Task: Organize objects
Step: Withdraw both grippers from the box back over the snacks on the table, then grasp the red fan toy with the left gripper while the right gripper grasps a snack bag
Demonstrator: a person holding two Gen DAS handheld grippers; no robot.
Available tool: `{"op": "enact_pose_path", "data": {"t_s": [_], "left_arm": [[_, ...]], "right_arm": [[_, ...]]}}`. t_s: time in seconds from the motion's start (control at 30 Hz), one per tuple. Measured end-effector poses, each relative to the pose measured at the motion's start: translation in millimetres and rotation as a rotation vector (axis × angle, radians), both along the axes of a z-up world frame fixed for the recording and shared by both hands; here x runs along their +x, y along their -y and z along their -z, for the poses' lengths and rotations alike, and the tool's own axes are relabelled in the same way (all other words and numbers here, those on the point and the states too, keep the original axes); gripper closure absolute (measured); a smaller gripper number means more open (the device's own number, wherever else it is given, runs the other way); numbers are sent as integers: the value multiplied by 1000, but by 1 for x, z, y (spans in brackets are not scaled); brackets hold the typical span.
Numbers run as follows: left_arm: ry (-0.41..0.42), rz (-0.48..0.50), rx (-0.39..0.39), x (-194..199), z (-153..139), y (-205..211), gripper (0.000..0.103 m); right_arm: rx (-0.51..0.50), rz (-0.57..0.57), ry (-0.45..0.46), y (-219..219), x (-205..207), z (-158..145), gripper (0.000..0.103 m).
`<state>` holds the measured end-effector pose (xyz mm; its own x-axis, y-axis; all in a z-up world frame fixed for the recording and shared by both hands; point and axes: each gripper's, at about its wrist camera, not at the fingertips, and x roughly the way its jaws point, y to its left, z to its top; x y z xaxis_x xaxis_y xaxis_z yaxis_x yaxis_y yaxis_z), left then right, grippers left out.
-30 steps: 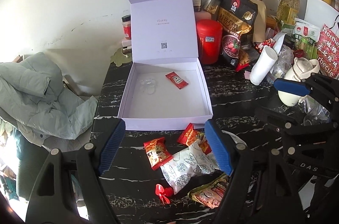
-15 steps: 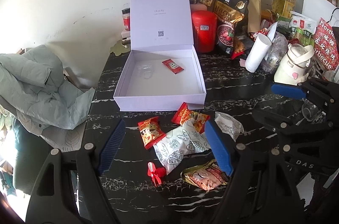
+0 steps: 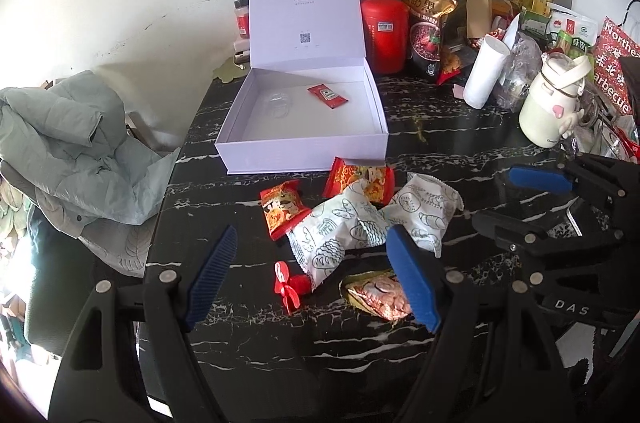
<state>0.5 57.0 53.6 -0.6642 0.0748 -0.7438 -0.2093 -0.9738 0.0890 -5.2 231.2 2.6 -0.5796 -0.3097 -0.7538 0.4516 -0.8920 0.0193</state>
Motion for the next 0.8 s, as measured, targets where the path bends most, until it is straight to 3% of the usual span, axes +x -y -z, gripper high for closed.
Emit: {"op": "enact_pose_path", "data": {"t_s": [0.57, 0.8], "left_arm": [[59, -46, 42, 9, 47, 21, 26], [84, -30, 69, 4, 62, 30, 26]], "right_arm": [[-76, -92, 130, 16, 12, 51, 45], [-129, -143, 168, 27, 14, 63, 22]]}}
